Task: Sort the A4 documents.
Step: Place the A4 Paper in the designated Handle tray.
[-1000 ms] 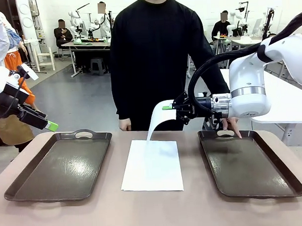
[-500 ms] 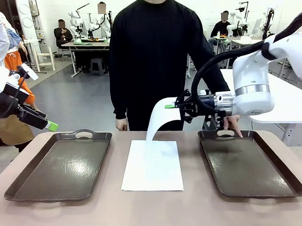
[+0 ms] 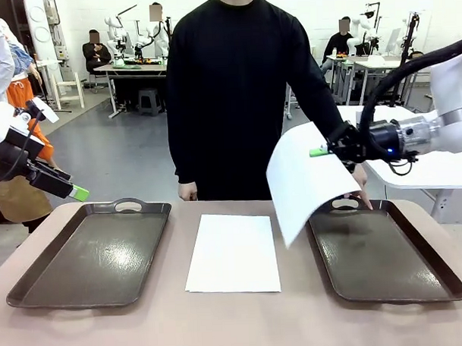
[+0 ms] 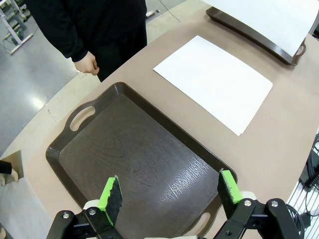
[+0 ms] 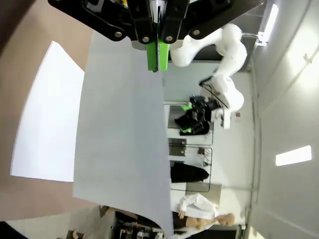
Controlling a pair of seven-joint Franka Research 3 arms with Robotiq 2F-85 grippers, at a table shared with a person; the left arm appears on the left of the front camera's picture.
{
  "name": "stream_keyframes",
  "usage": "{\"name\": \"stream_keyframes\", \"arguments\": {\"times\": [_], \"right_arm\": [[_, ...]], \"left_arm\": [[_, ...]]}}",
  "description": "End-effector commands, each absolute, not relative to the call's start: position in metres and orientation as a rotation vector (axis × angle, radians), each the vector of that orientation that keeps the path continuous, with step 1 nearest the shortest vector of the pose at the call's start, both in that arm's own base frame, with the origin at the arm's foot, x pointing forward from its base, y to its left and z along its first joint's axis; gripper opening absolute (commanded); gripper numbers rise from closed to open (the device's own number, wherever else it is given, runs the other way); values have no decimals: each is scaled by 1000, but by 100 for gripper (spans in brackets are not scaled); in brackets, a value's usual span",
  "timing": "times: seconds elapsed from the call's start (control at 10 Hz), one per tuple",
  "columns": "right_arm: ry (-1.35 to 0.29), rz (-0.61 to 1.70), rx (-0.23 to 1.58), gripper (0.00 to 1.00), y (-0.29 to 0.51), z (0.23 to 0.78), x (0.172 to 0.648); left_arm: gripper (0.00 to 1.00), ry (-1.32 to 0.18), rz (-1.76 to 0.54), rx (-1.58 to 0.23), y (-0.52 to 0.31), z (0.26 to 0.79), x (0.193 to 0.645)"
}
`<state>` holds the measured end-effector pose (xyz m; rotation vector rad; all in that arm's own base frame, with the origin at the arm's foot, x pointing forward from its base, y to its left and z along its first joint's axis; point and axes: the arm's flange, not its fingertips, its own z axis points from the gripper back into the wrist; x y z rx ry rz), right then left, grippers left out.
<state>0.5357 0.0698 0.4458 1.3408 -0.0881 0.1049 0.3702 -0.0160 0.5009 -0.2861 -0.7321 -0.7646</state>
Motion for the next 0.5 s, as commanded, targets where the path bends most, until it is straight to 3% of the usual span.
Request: {"name": "stream_keyframes", "arguments": {"times": [0.0,0.4], "right_arm": [[-126,200,1314,1,58,430,538],[-168,139,1364,1,27,400,533]], "left_arm": [[100,-738,-770,-297,-13,499,371],[100,-738,-770,-297,-13,499,371]]}}
